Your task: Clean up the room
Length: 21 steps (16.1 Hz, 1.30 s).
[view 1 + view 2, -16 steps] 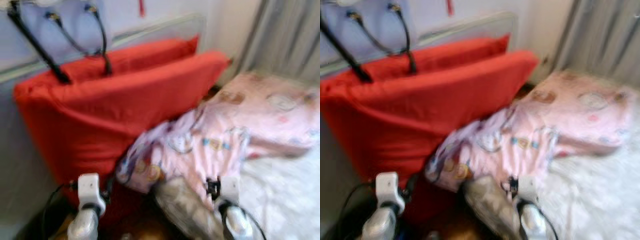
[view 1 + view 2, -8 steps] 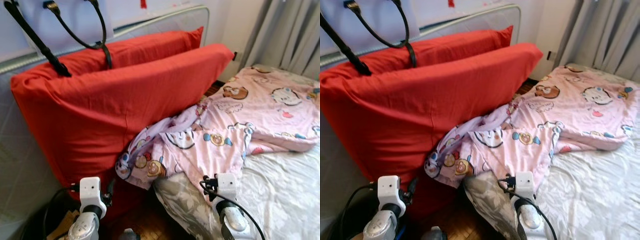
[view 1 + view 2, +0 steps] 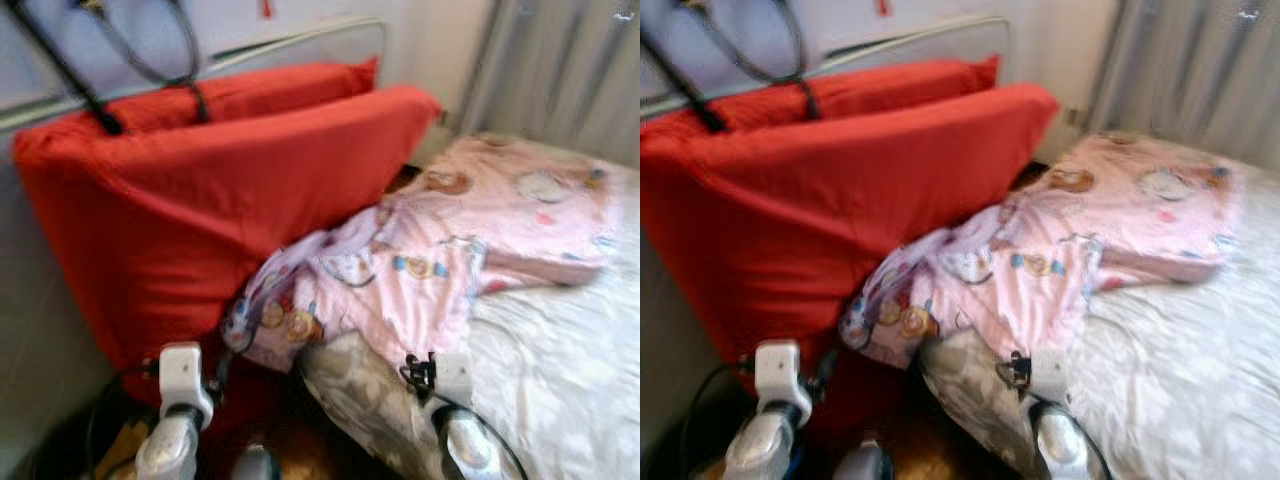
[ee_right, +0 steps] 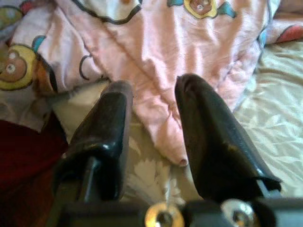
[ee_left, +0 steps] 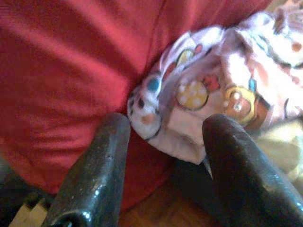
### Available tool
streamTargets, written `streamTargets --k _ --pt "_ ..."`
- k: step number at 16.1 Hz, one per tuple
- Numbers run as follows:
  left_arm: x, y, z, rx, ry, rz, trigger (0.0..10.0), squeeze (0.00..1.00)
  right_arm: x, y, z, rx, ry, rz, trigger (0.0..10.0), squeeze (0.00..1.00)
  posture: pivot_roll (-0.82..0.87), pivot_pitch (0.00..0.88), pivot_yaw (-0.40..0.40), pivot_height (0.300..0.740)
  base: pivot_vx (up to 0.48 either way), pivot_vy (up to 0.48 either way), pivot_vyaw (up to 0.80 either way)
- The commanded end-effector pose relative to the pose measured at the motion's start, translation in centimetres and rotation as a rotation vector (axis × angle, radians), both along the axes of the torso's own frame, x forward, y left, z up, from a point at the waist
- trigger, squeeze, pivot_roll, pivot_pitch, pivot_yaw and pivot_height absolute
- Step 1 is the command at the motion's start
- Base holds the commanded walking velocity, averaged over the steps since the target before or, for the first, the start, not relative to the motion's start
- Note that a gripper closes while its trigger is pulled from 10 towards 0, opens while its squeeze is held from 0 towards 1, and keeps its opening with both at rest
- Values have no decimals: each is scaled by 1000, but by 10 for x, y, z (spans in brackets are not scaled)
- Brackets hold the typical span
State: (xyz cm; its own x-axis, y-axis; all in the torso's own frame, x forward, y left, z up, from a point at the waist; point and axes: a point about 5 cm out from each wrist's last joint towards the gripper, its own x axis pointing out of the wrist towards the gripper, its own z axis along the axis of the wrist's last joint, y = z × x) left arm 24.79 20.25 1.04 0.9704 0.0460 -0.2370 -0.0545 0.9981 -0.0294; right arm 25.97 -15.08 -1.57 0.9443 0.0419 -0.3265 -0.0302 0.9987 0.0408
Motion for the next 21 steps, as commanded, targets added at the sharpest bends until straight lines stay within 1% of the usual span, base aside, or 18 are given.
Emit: streamTargets --k 1,4,6,7,8,14,17,18,21 --pt "-2 4 -2 -7 18 13 10000 0 0 2 -1 9 2 1 10000 0 56 0 3 647 0 0 0" --pt "-2 3 -2 -8 18 9 10000 0 -1 3 -2 -2 22 8 10000 0 57 0 2 647 0 0 0" --pt "-2 3 -1 -8 18 10 10000 0 -1 5 -4 -1 38 22 10000 0 57 0 1 637 0 0 0" --pt "-2 3 -1 -8 18 12 10000 0 -1 6 -2 7 12 23 10000 0 58 0 0 623 0 0 0" --pt "-2 3 -1 -7 18 13 10000 0 0 5 0 19 -5 12 10000 0 58 0 0 623 0 0 0" --pt "-1 4 0 -9 16 14 10000 0 0 5 0 11 -4 12 10000 0 61 0 1 623 0 0 0" --pt "-1 5 0 -8 18 16 10000 0 -1 7 0 1 -10 43 10000 0 61 0 2 623 0 0 0" --pt "-1 5 0 -8 18 16 10000 0 0 8 1 12 -25 46 10000 0 62 0 2 623 0 0 569" --pt "0 5 0 -7 19 14 10000 0 0 10 1 8 -20 64 10000 0 62 0 3 623 0 0 800"
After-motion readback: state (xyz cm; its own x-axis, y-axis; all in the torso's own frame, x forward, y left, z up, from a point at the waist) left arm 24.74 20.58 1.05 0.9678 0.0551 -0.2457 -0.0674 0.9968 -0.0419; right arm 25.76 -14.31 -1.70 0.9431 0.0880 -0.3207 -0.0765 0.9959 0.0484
